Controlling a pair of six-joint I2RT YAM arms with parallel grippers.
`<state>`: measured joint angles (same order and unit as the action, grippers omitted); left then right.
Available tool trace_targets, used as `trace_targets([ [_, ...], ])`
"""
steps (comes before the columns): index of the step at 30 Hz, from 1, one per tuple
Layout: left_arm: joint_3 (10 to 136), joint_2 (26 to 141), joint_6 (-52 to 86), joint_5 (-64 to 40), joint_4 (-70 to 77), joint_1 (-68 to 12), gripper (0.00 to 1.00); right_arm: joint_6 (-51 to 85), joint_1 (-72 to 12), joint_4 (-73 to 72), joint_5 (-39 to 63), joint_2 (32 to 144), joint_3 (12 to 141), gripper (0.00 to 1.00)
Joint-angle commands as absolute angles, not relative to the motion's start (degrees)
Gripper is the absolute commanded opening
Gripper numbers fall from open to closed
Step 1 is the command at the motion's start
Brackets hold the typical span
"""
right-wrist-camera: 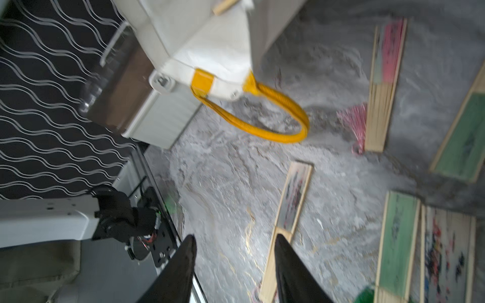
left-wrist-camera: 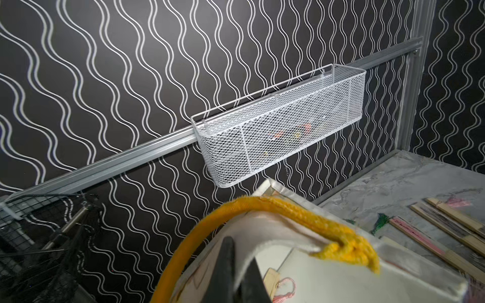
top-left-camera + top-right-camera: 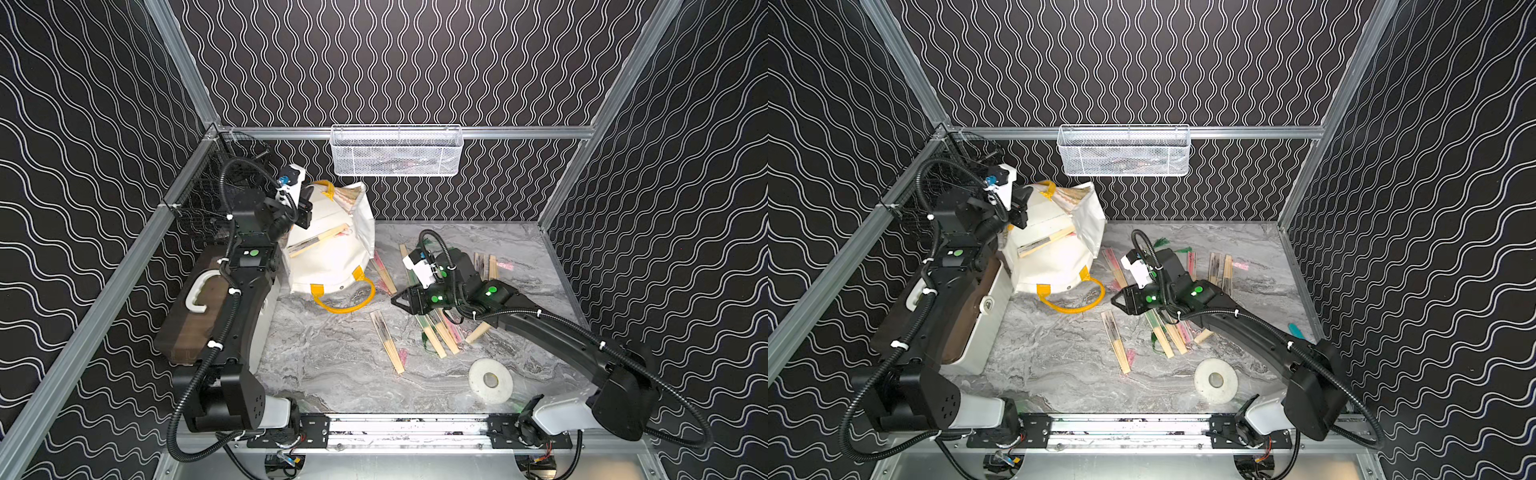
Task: Take out the folding fans from the tote bags
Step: Place the folding fan at the center of the board, then pick up the folding fan from the canvas bag.
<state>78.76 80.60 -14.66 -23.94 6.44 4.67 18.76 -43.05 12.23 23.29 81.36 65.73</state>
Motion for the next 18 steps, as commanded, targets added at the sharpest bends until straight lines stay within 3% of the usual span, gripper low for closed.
trace_targets([
  [1, 80.2, 81.1, -18.7, -19.8, 6.2, 1.8, 0.00, 22.7, -43.2, -1.1, 26.7, 82.3, 66.5, 0.48],
  [9, 81.1, 81.9, -24.6, -10.1, 1.9, -7.3, 0.00, 25.8, -44.6, -7.0, 23.3, 89.7, 72.0, 0.39],
  [18, 81.5, 82.4, -21.3, 0.0, 1.5, -12.7, 0.00, 19.5, -52.8, -11.2, 4.3, 98.8, 74.2, 0.39],
])
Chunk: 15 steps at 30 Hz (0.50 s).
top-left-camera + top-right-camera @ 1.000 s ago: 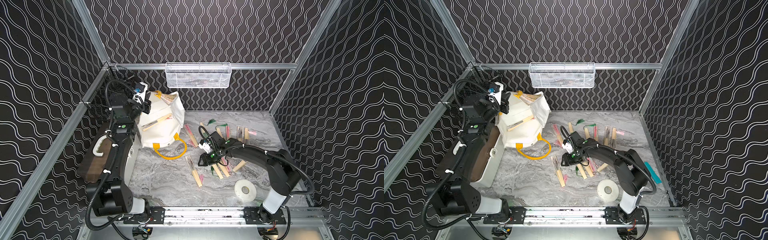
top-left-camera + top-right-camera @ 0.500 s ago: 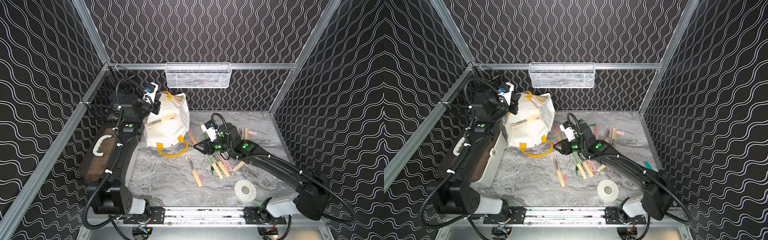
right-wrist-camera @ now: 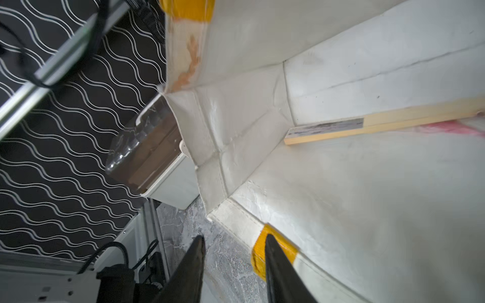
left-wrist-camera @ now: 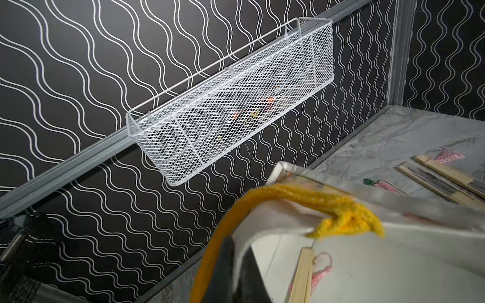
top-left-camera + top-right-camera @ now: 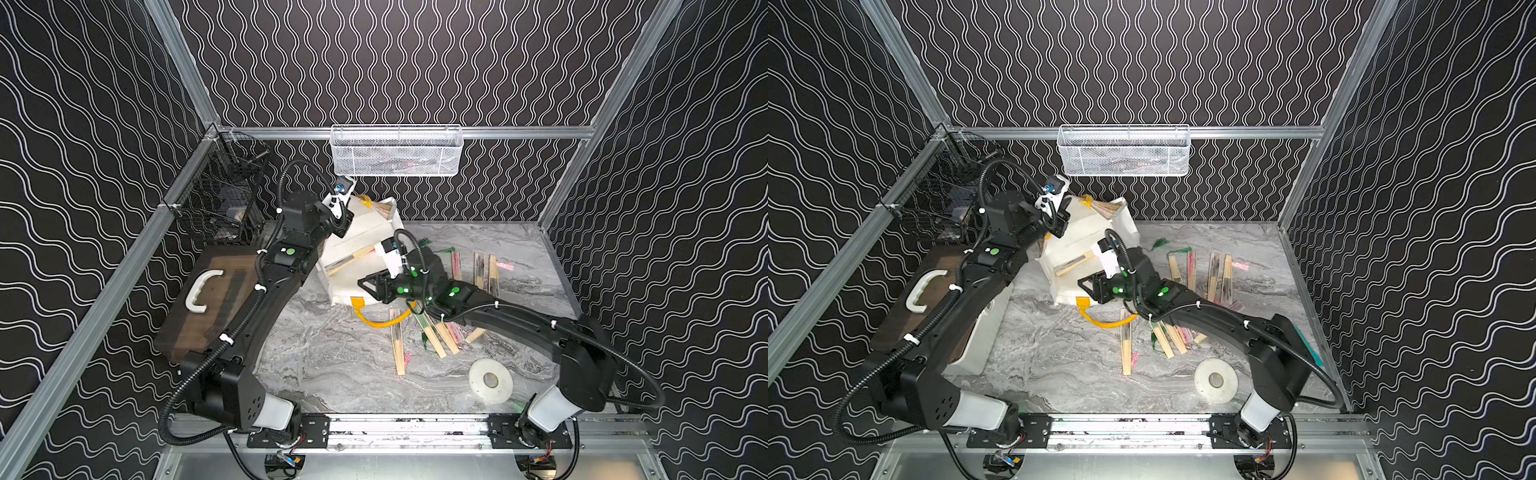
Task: Take out the folding fans from the tote bags
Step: Pick up the folding fan from the canvas bag.
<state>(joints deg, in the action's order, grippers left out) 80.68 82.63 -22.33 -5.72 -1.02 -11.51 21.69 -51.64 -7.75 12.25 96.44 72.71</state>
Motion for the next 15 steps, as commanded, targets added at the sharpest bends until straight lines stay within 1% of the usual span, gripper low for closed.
trace_targets([
  [1, 81.3, 82.1, -20.9, 1.5, 1.4, -13.4, 0.00, 19.9, -53.2, -11.6, 3.4, 100.6, 75.2, 0.39],
  [6, 77.7, 78.3, -18.2, 6.4, 4.6, -15.1, 0.00, 24.6, -53.1, -12.6, -2.3, 108.2, 79.8, 0.40],
  [10, 74.2, 74.7, -16.3, 6.6, 7.8, -15.3, 0.00, 26.8, -52.9, -10.9, -5.2, 114.3, 86.6, 0.48],
  [15, 71.9, 72.6, -14.1, 8.0, 9.5, -15.5, 0.00, 31.5, -52.4, -9.6, -4.9, 121.8, 93.9, 0.56],
])
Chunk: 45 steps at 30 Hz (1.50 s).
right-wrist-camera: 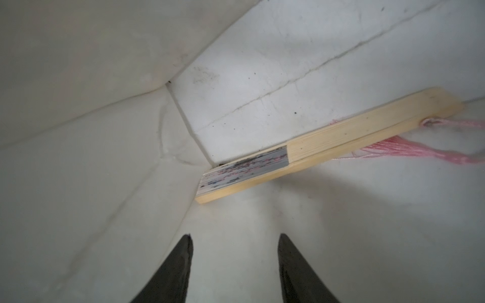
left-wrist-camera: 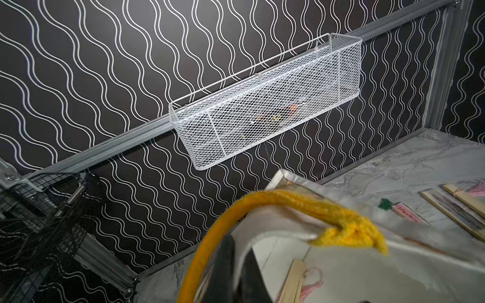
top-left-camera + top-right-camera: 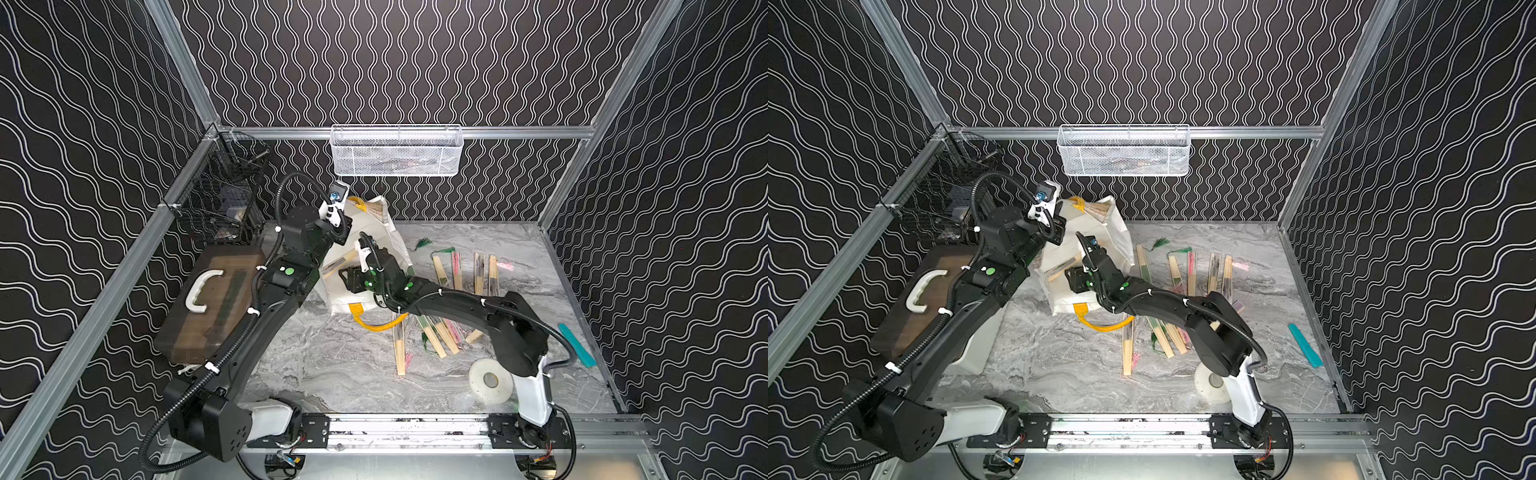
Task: Take out the folding fans from the tote bags
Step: Pick up the folding fan from the canvas bag.
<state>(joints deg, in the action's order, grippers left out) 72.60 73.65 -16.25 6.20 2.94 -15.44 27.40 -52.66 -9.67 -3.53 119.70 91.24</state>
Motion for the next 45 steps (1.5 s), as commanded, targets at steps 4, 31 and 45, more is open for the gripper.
trace_targets([
  [4, 71.1, 71.8, -12.7, 8.0, 10.8, -15.7, 0.00, 35.8, -52.2, -10.3, -3.4, 125.0, 96.4, 0.59],
  [31, 63.6, 64.7, -10.5, -9.0, 15.2, -16.7, 0.00, 50.2, -46.3, -37.0, 15.2, 133.6, 98.4, 0.63],
  [45, 58.5, 61.1, -11.2, -13.0, 22.6, -16.7, 0.00, 56.0, -43.1, -35.5, 13.7, 134.5, 97.6, 0.38],
])
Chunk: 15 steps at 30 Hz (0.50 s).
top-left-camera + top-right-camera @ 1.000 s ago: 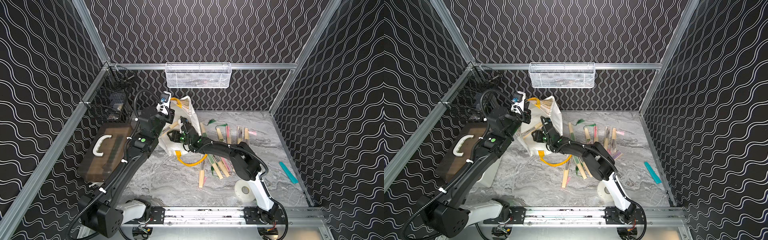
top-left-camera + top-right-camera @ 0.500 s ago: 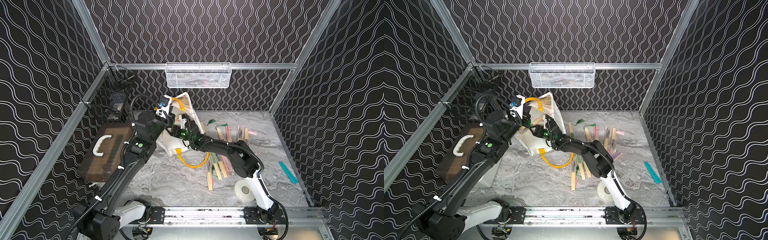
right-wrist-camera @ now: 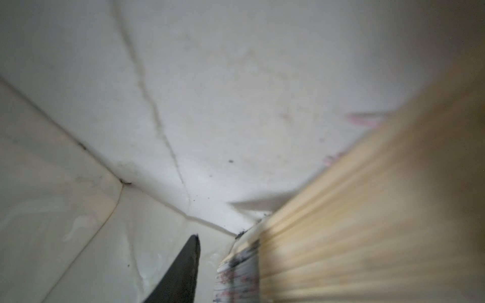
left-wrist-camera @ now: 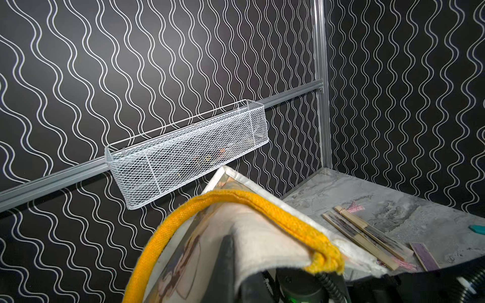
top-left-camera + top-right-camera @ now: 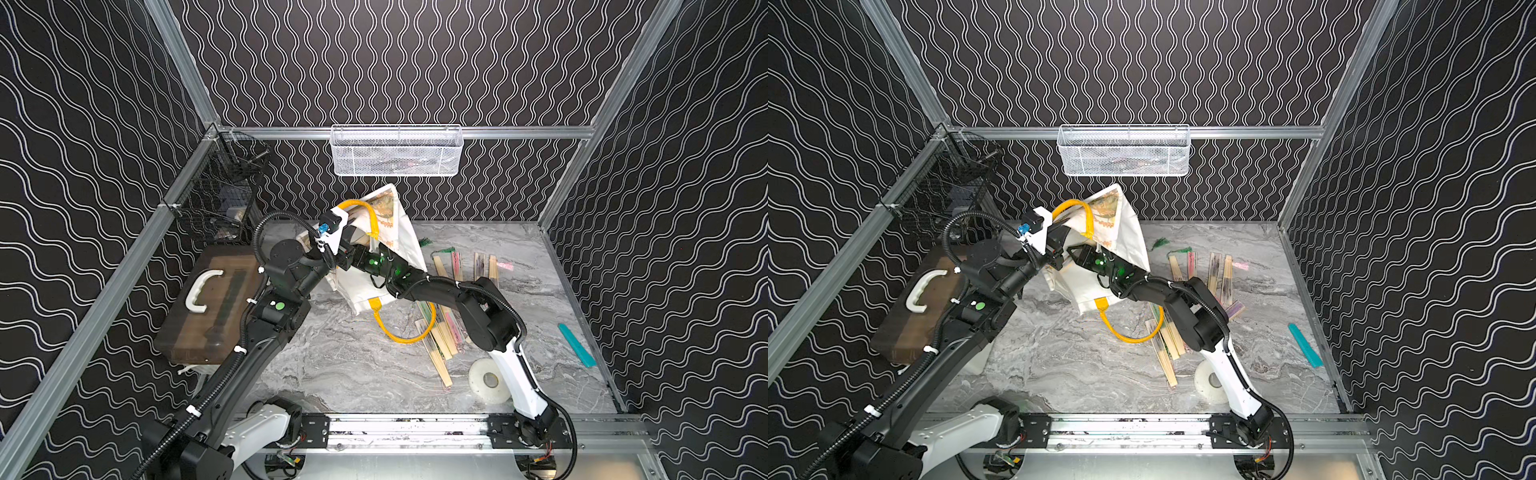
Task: Take out the folding fans from the tote bags
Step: Pick up the folding fan from the canvas bag.
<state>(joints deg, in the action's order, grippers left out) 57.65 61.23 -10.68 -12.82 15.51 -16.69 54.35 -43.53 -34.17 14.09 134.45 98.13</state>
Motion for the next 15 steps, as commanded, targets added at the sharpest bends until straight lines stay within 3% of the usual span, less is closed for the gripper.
trace_targets([
  [1, 58.5, 61.2, -11.2, -12.2, 22.6, -16.8, 0.00, 55.6, -43.1, -35.1, 14.2, 134.3, 97.6, 0.34],
  [7, 60.8, 65.0, -12.4, -2.1, 17.4, -16.7, 0.00, 51.8, -43.4, -33.0, 17.7, 132.4, 98.3, 0.15],
  [15, 66.7, 72.1, -17.3, 9.0, 12.5, -16.7, 0.00, 40.8, -46.0, -24.5, 18.2, 126.3, 97.2, 0.13],
])
